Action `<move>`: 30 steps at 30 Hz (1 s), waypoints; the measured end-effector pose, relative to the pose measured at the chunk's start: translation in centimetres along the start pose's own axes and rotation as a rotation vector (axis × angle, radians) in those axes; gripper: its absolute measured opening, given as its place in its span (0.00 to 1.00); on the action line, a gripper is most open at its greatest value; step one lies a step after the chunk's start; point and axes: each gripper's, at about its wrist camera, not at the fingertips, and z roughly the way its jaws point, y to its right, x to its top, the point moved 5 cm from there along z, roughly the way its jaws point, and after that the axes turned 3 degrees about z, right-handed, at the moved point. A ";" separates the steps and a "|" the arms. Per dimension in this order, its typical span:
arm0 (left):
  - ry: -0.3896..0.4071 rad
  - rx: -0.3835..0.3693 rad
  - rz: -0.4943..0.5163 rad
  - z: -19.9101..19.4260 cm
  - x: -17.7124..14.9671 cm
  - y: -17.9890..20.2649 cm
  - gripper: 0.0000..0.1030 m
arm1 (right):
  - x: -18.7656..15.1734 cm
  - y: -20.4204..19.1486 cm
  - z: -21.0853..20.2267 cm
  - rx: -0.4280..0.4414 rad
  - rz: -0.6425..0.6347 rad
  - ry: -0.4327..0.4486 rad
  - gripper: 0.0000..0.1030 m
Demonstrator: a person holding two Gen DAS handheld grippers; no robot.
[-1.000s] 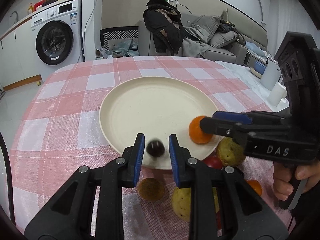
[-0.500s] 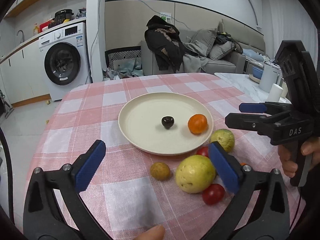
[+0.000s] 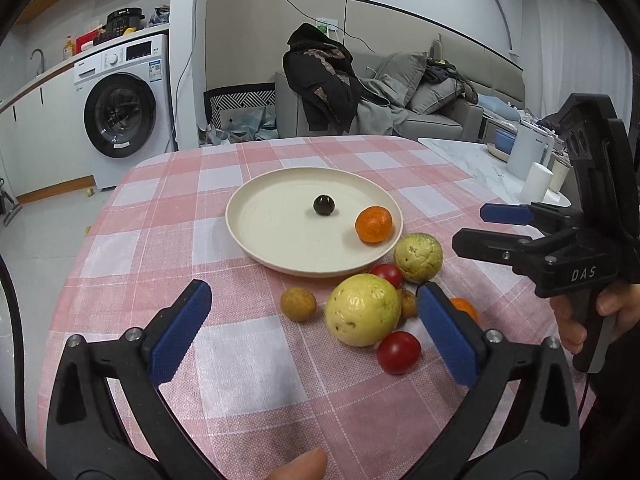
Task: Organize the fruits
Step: 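Withdraw both tools from the plate toward the remaining fruits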
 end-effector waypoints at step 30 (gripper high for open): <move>-0.134 -0.012 0.029 1.5 -3.4 2.1 1.00 | -5.1 -1.6 1.5 -0.078 -0.129 -0.180 1.00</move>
